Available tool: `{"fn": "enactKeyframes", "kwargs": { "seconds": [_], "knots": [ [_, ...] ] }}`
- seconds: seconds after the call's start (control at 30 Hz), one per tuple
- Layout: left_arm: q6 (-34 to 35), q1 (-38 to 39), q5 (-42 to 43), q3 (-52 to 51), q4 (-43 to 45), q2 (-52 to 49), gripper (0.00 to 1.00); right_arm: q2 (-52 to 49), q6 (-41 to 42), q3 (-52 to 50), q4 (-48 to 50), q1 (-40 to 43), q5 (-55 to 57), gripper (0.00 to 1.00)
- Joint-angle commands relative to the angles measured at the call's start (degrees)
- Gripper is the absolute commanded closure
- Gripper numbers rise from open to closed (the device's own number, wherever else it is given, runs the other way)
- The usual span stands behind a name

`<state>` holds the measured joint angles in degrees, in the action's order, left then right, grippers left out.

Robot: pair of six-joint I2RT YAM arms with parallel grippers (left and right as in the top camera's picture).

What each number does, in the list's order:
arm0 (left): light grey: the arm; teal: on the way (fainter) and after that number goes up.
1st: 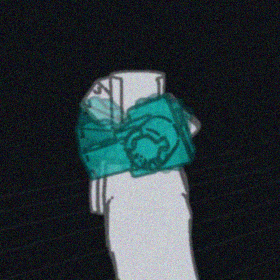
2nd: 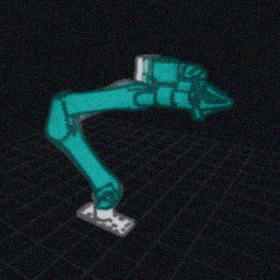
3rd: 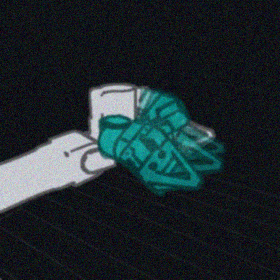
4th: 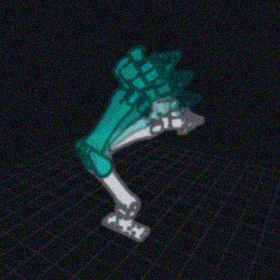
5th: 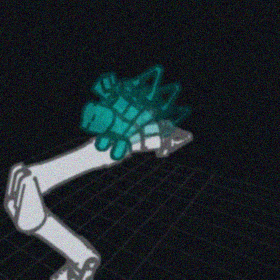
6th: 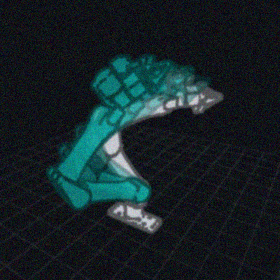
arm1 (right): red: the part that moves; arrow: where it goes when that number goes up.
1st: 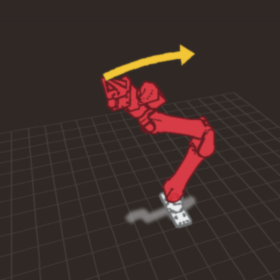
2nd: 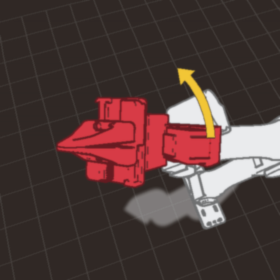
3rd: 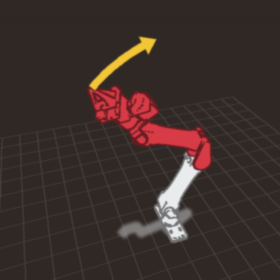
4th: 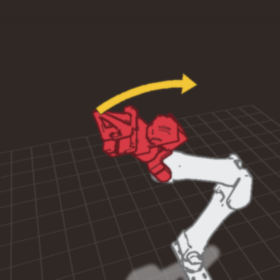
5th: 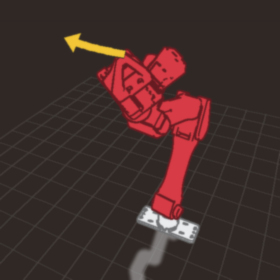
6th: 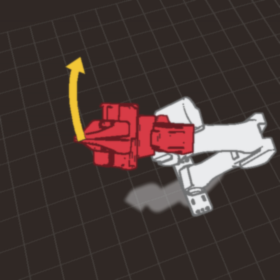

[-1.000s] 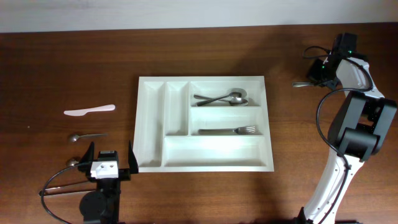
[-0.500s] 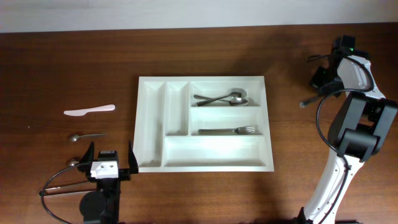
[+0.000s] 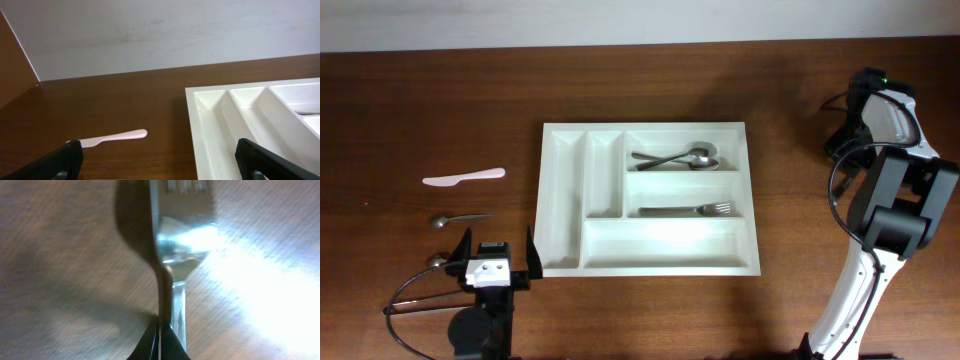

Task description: Pack container

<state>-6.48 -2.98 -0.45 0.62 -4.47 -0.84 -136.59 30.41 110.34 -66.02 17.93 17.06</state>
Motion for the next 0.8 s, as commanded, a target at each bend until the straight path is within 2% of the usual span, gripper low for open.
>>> {"fn": "enactKeyframes", "kwargs": {
  "seconds": [0.0, 0.1, 0.17, 0.33, 0.4, 0.5, 0.57, 0.77],
  "knots": [
    [-0.94, -0.17, 0.07, -0.11, -0.31, 0.5, 0.01, -0.7, 1.36, -0.66, -0.7, 0.2, 6.29, 0.93],
    [-0.92, -0.17, 0.07, -0.11, -0.31, 0.5, 0.01, -0.48, 1.38, -0.37, -0.68, 0.17, 5.6, 0.93],
    [-0.92, -0.17, 0.07, -0.11, -0.31, 0.5, 0.01, 0.13, 1.38, 0.72, -0.92, 0.13, 5.55, 0.96],
    [-0.92, -0.17, 0.07, -0.11, -0.31, 0.5, 0.01, 3.06, 1.36, 9.42, -4.09, 0.04, 5.38, 0.96],
    [-0.92, -0.17, 0.07, -0.11, -0.31, 0.5, 0.01, 4.11, -0.28, 14.71, -7.02, 0.2, 4.72, 0.96],
    [-0.92, -0.17, 0.07, -0.11, -0.31, 0.5, 0.01, 5.01, -9.18, 24.74, -12.04, 0.2, 0.0, 0.92],
    [-0.92, -0.17, 0.04, -0.11, -0.31, 0.5, 0.01, 5.03, -11.72, 29.9, -15.72, 0.2, -2.03, 0.9],
    [-0.92, -0.17, 0.04, -0.11, -0.31, 0.5, 0.01, 5.09, -11.98, 38.84, -29.51, 1.29, -4.81, 0.9]
  ]
}}
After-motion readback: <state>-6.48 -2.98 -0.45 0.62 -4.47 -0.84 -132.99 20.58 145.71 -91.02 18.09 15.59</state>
